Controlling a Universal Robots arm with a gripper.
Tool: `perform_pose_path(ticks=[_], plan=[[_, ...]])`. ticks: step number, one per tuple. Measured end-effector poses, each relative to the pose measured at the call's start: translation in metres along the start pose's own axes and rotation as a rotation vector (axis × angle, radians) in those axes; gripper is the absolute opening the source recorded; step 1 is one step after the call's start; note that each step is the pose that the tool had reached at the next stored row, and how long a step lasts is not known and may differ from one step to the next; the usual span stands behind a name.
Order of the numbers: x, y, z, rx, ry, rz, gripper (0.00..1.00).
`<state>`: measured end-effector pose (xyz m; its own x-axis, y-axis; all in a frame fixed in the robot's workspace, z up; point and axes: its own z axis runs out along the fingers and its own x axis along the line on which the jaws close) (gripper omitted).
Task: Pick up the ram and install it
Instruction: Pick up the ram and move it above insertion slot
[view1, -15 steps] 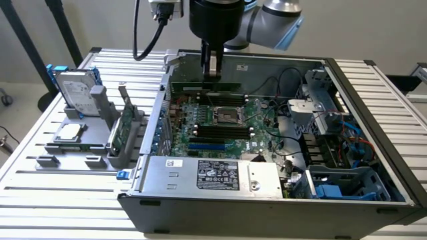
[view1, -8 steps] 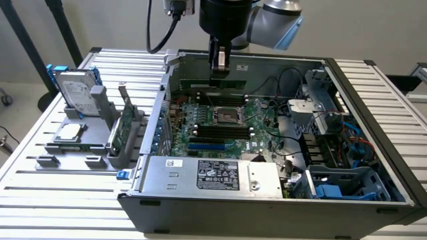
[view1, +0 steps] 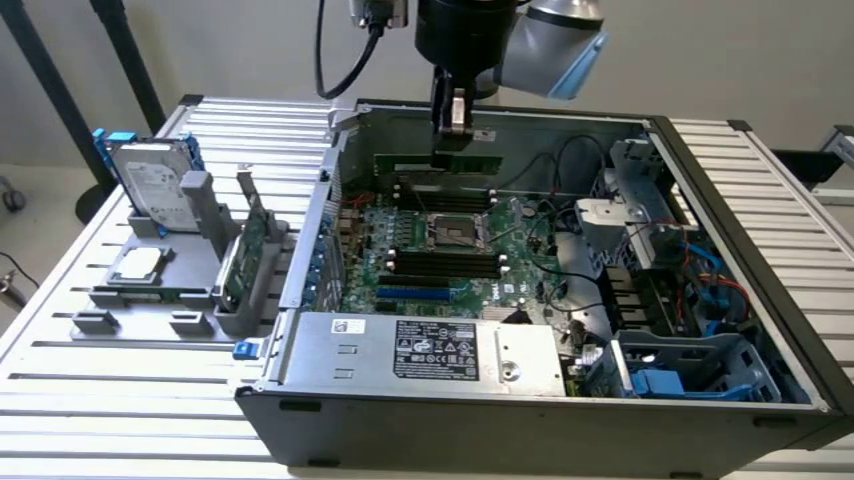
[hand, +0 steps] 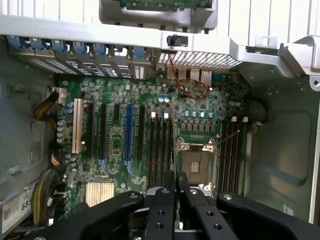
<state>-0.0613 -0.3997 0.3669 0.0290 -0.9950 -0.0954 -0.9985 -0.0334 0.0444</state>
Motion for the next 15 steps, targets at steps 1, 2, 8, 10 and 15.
perform_pose_path(ticks=[1, 2, 8, 10, 15], plan=[[-0.002, -0.0012, 0.0012, 0.0000, 0.0014, 0.001, 0.13], [-0.003, -0.0021, 0.0024, 0.0000, 0.0025, 0.001, 0.13], [-0.006, -0.0050, 0.0093, 0.0022, 0.0082, 0.022, 0.13], [-0.006, -0.0058, 0.0107, 0.0030, 0.0176, 0.029, 0.13], [-0.006, -0.0084, 0.0133, 0.0042, 0.0538, 0.040, 0.13]])
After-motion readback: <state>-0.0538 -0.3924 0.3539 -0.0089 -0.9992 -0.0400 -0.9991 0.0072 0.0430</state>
